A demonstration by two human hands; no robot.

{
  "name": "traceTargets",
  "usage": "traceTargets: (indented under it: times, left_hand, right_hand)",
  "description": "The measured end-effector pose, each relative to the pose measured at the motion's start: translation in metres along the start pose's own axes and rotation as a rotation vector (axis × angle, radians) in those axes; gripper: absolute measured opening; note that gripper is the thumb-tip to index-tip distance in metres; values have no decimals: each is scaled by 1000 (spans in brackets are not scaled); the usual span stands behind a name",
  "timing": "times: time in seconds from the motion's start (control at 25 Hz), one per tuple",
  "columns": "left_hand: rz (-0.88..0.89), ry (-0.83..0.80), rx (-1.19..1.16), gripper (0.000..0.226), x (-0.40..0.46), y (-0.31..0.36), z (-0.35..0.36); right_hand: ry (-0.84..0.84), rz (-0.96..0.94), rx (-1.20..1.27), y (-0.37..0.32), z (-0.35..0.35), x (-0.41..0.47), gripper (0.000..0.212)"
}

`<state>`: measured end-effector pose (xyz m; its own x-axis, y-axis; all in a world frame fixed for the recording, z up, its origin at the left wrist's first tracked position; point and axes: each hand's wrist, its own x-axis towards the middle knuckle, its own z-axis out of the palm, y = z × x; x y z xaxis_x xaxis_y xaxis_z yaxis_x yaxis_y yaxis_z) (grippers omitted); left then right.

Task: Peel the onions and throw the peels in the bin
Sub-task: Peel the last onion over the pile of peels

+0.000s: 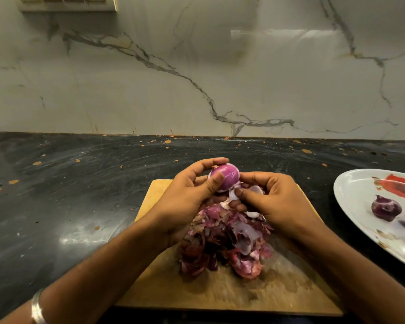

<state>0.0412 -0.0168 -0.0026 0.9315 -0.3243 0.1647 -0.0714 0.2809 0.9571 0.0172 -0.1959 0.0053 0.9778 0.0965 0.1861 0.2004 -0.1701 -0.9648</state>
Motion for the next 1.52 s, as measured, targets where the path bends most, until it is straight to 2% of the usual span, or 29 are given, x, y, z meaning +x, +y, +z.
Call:
traceTargets:
  times: [0.12,0.2,0.28,0.4,0.48,0.6,0.72,0.84,1.0,1.16,1.36,1.52]
  left_hand:
    - [-62,23,-116,39,2,4,-5]
    - [-93,38,-162,41,3,4,-6]
    - [-111,68,-153,47,4,4,-7]
    - [-123,97,-101,54,5,3,-8]
    - [-138,103,-80,54,6,2,-8]
    - [-134,105,-93,50,5,2,-8]
    - [-114,83,-90,44,4,3,-8]
    - [-100,26,-76,39,3,3,-6]
    - [-111,-64,-75,39,0,3,-4]
    - [-70,-51,8,43,-1,5,-2]
    - [-9,0,131,43,0,3,0]
    - [4,-10,123,43,-2,4,1]
  right_hand:
    - [45,-39,-48,3,2,0,32]
    - [71,-76,-188,5,3,0,33]
    - [68,-121,-369,8,4,0,33]
    - [52,-199,-498,9,7,-2,22]
    - [36,-228,-482,8,7,-3,13]
    - [25,-240,-433,9,6,-3,16]
    - [115,-221,-324,9,4,0,8]
    - [80,-118,-127,9,2,4,29]
    - [29,-103,-7,8,2,5,28]
    - [45,-118,-19,7,-1,6,19]
    - [111,-208,-244,8,4,6,15]
    - [138,-246,-279,8,5,6,15]
